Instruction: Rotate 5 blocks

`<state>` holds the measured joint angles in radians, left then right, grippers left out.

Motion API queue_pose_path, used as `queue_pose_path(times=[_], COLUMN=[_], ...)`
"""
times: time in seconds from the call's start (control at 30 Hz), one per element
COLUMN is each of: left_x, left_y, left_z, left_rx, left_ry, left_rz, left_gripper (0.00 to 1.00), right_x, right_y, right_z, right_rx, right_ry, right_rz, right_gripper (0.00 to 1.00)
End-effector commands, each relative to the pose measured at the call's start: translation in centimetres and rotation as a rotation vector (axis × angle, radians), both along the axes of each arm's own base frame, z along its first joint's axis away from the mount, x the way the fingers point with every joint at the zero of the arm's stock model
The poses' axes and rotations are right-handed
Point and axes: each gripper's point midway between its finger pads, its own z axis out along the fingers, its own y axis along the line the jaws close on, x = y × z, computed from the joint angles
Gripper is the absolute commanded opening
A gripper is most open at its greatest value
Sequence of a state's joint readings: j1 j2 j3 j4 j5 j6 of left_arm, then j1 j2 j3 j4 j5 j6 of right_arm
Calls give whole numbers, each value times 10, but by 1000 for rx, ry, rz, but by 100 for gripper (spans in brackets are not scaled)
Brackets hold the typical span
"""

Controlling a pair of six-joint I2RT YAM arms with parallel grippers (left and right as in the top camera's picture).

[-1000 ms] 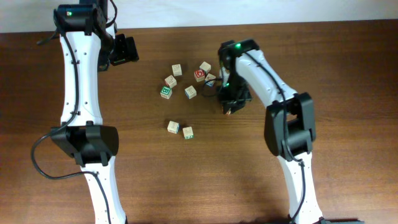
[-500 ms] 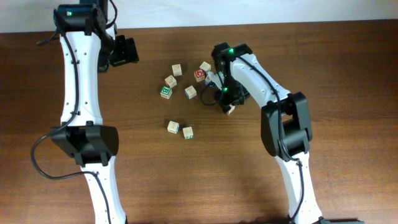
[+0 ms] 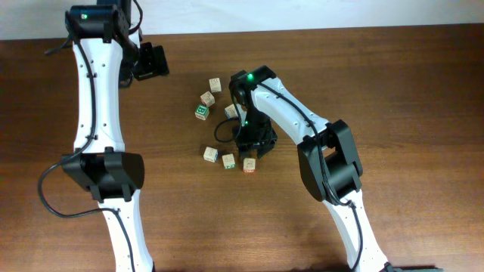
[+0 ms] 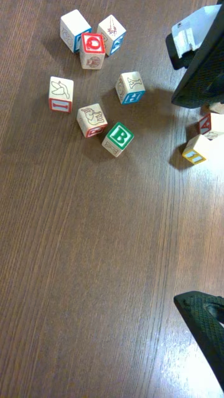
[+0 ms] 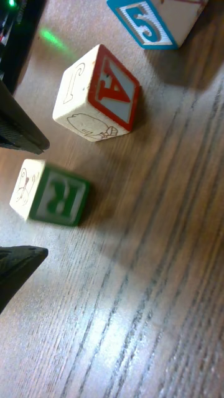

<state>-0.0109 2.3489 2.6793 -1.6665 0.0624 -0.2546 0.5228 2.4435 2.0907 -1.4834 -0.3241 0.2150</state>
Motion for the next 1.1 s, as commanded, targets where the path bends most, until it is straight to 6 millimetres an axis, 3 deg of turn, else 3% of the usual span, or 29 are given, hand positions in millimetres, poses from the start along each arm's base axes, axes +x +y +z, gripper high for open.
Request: queue_pose_path(times=[0.0, 0.03, 0.1, 0.17, 0.23, 0.4, 0.5, 0.6, 0.67, 0.77, 0.83, 0.87, 0.93, 0.97, 1.0, 1.07], left_x=[5, 5, 7, 8, 9, 9, 8, 8, 5, 3, 2, 2, 2, 2, 3, 5], left_y=[1, 1, 1, 1, 1, 1, 1, 1, 1, 6, 6, 6, 6, 6, 6, 6], left_z=[-2, -2, -2, -1, -1, -1, -1, -1, -2, -3, -3, -3, -3, -3, -3, -2], left_rx=[7, 7, 7, 7, 7, 8, 8, 8, 9, 34, 34, 34, 34, 34, 34, 34], left_ry=[-10, -12, -18, -25, -27, -27, -26, -24, -11, -2, -1, -1, -1, -1, -1, -10], left_rz=[-1, -1, 0, 0, 0, 0, -1, -1, -1, 5, 5, 5, 5, 5, 5, 6], left_gripper=[93, 93, 93, 93, 93, 93, 93, 93, 93, 93, 93, 93, 93, 93, 93, 93], right_x=[29, 52, 116, 158, 180, 194, 200, 197, 194, 187, 184, 179, 168, 146, 120, 83], right_y=[-4, -11, -36, -47, -46, -17, -27, -37, -42, -27, -29, -31, -35, -37, -42, -46], right_z=[17, 28, 46, 43, 35, 5, 4, 0, -13, -25, -24, -20, 10, 31, 39, 37], right_rx=[0, -1, -49, -62, -59, -33, -88, -146, -180, -96, -104, -113, -122, -118, -131, -160], right_ry=[-97, -176, -420, -556, -611, -629, -669, -673, -659, -612, -600, -585, -557, -484, -377, -229], right_rz=[-27, -46, -91, -176, -293, -452, -490, -485, -450, -301, -301, -298, -292, -284, -273, -227], right_gripper=[54, 57, 66, 69, 69, 68, 55, 49, 49, 48, 29, 23, 22, 23, 23, 23])
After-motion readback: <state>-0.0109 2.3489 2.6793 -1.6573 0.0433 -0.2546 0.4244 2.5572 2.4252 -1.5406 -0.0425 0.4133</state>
